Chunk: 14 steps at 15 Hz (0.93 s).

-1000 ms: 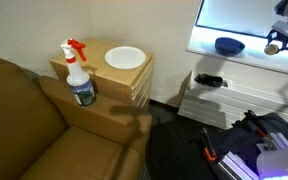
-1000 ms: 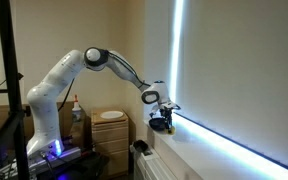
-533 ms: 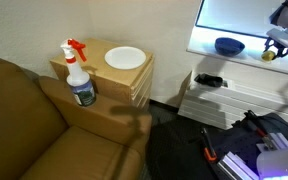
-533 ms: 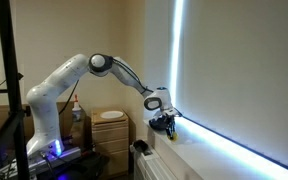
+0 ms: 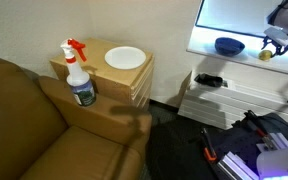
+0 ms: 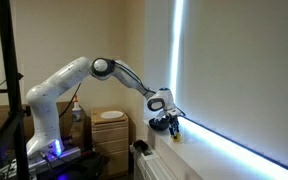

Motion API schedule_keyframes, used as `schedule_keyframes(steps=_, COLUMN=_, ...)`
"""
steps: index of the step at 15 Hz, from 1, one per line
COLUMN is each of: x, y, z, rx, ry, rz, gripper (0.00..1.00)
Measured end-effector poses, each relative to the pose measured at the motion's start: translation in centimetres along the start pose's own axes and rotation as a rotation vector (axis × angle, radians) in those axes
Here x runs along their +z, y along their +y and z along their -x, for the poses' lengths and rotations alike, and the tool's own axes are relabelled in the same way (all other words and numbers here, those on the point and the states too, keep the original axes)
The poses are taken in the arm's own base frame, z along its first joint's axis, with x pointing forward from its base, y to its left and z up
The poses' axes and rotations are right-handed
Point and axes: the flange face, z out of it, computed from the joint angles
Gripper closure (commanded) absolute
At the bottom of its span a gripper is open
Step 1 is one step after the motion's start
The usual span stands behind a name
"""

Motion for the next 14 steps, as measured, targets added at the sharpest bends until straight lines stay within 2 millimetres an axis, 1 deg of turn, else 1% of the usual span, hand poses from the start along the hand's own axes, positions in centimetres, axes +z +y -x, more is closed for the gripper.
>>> schedule_keyframes(steps=5, x=-0.6, y=-1.6, z=-0.3, rx=-0.010, ry=0.008, rz=-0.028, gripper=0.00)
schedule_keyframes(steps=7, x=-1.7, y=-2.5, z=-0.2, rx=-0.036, ry=-0.018, rz=-0.067, gripper=0.00)
schedule_keyframes(steps=8, x=-2.8, y=-3.1, z=-0.2, rx=-0.064, ry=-0.046, rz=-0.087, gripper=0.00)
schedule_keyframes(steps=10, x=-6.2, y=-4.0, z=-0.2, rx=-0.121, ry=-0.119, rz=-0.119, gripper=0.00)
schedule_keyframes(steps=12, x=-10.6, y=-4.4, z=-0.1, rx=-0.166, ry=-0.165, rz=-0.136, gripper=0.00)
schedule_keyframes(steps=14, x=-15.3, y=-4.6, z=0.2, rx=-0.213, ry=-0.167, rz=-0.166, gripper=0.00)
